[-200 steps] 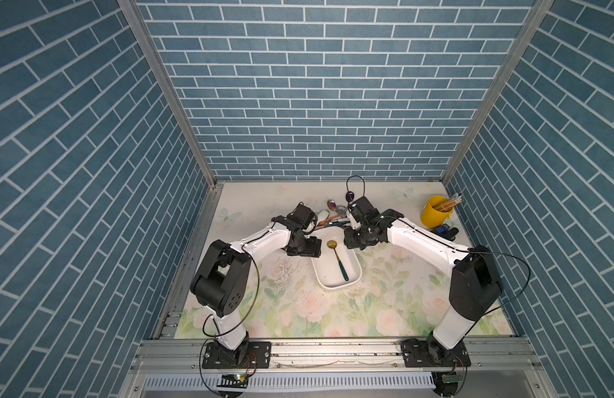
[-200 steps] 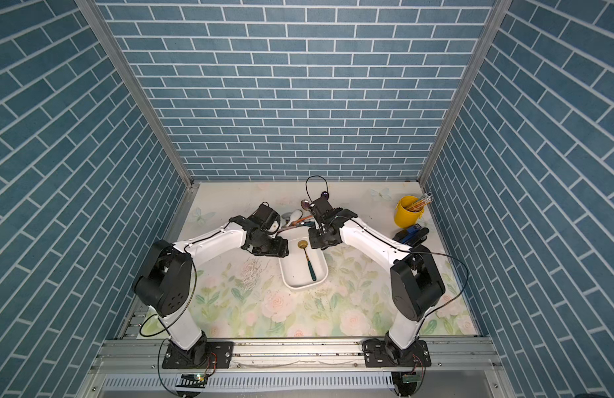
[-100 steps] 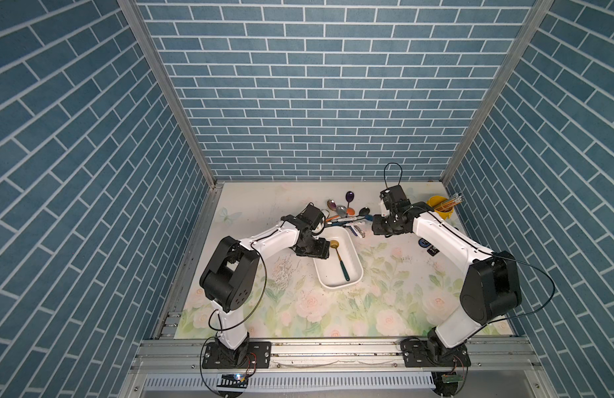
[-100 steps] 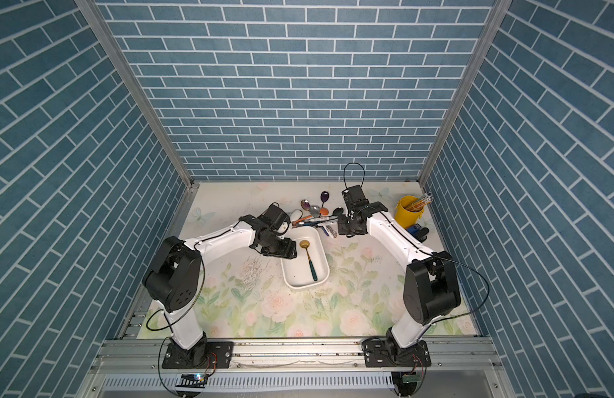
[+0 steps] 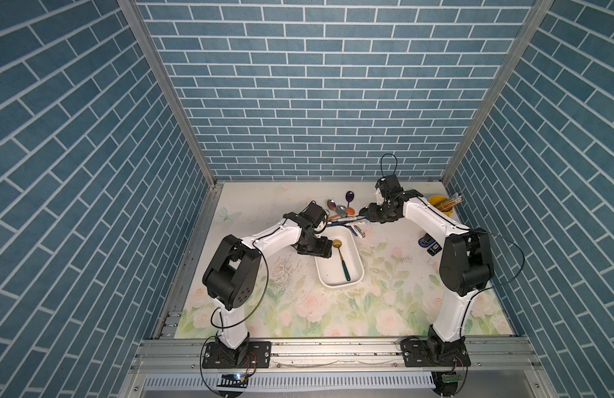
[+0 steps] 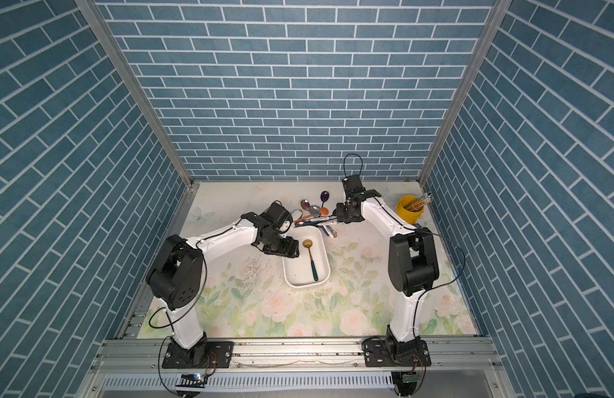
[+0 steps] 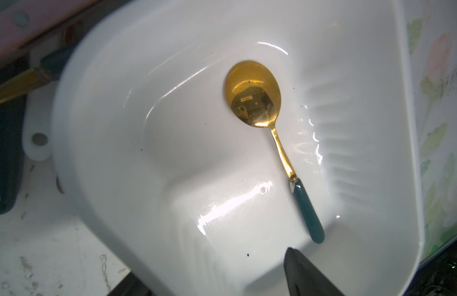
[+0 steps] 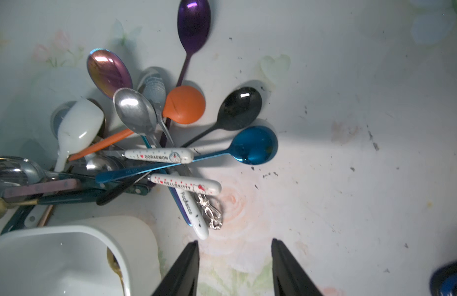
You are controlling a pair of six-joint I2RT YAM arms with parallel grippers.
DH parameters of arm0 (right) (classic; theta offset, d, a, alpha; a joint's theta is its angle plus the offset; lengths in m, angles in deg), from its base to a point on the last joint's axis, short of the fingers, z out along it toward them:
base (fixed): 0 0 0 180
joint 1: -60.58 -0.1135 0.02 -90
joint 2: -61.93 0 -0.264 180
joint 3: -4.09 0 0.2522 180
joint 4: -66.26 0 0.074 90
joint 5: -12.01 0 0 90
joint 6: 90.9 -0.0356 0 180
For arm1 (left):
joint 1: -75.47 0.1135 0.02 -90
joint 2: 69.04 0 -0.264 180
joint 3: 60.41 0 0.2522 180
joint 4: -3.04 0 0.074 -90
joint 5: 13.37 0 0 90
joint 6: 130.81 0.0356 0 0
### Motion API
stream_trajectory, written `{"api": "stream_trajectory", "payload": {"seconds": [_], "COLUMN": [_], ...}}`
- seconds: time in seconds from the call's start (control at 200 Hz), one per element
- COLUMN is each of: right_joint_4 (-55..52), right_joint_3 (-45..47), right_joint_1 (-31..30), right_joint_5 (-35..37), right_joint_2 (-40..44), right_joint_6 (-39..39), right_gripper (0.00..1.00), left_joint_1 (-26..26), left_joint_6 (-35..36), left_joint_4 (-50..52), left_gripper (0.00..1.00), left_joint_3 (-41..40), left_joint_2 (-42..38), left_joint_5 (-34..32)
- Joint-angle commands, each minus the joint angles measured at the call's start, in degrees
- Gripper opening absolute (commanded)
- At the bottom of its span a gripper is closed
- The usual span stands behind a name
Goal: Put the spoon into the storage box
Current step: Adjust the storage box at the center of the board.
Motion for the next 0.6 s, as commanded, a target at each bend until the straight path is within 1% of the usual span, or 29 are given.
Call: {"api": "stream_trajectory", "payload": {"seconds": [0.0, 0.095, 0.22, 0.305, 0.395, 0.595], "right_joint_4": [-0.11, -0.17, 0.62, 1.90, 3.68, 4.93], "right_joint_3": [-1.81, 0.19, 5.38, 9.37, 13.00, 15.18], "right_joint_1": [-0.41, -1.52, -4.86, -7.15, -9.40, -12.00], "right_joint_5": [-3.21, -4.65, -4.72, -5.97, -5.30, -4.68], "right_joint_2": [-0.84, 0.56, 4.47, 6.76, 8.25, 6.67], "right_joint_6": [1.60, 3.58, 6.41, 6.45, 5.11, 2.98], "right_gripper": [0.49, 0.49, 0.50, 0.50, 0.51, 0.50], "left_joint_1": [0.01, 1.50, 4.90, 7.08, 8.45, 10.19], "left_joint_6": [1.36, 0.13, -2.86, -4.76, -5.81, -7.71], "left_joint_4": [3.48, 3.51, 2.82, 2.00, 1.23, 0.29], "left_gripper": [0.83, 0.86, 0.87, 0.88, 0.88, 0.88], "left_joint_3": [3.74, 6.02, 8.50, 8.88, 8.80, 9.06], "left_joint_2": [-2.42, -3.67, -4.40, -4.20, -3.87, -2.62], "left_joint_5": [-2.23, -3.99, -5.85, -6.62, -6.65, -7.35]}}
